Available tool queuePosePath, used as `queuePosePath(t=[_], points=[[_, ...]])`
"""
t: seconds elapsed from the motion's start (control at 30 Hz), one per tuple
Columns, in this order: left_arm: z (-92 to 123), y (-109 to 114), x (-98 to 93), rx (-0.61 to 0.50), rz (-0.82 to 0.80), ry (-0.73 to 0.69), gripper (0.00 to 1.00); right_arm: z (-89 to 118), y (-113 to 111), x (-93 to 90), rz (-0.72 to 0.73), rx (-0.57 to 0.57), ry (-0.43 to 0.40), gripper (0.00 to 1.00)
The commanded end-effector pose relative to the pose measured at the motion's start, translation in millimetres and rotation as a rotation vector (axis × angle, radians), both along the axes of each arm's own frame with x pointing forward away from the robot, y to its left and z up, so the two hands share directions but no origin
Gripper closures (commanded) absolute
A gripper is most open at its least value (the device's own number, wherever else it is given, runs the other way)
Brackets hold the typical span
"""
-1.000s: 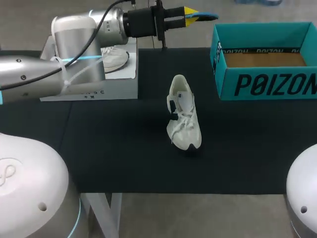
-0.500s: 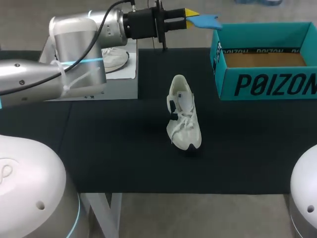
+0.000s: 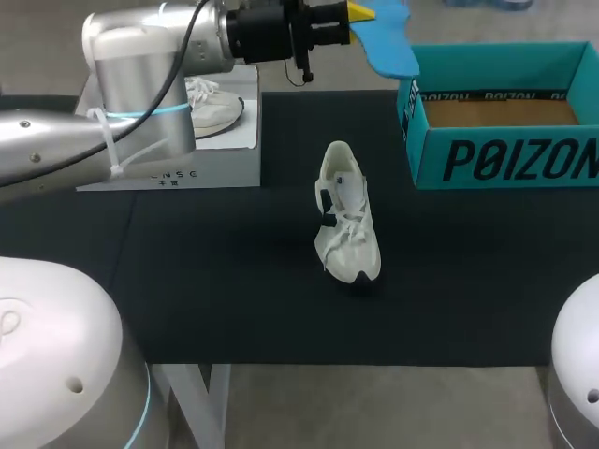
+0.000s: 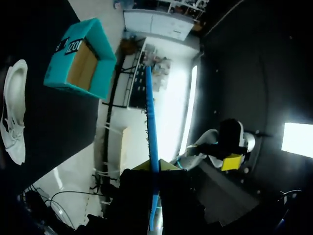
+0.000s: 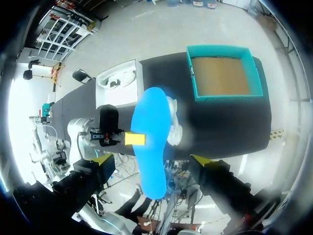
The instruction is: Take the shoe out of the shoebox, open the shoe tongue, remove and reinsert the insole, then place the shoe into the shoebox
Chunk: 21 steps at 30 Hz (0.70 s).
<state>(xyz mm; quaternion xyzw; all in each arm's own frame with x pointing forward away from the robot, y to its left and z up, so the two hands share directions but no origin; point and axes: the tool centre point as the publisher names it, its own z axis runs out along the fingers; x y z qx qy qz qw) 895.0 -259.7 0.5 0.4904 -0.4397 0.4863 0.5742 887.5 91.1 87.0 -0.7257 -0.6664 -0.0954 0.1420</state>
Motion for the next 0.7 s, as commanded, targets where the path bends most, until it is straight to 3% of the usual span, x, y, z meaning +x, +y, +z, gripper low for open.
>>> queuePosePath(t=[0.03,0.27,0.53,0.7], points=[[-1.1,-7.8,4.7,0.012,0.026,-0.288,1.00,0.9,12.6,-2.2,0.005,-0.035,0.023,0.00],[-10.4,-21.0,16.0,0.030,0.019,-0.269,1.00,-4.0,31.0,-10.2,0.050,-0.104,0.059,0.00],[-11.3,-26.1,25.3,0.025,-0.017,-0.134,1.00,-8.1,36.3,-17.7,0.053,-0.258,-0.077,0.00],[-11.3,-23.6,23.8,0.036,-0.021,-0.161,1.00,-14.4,31.3,-15.1,0.048,-0.290,-0.087,0.00]])
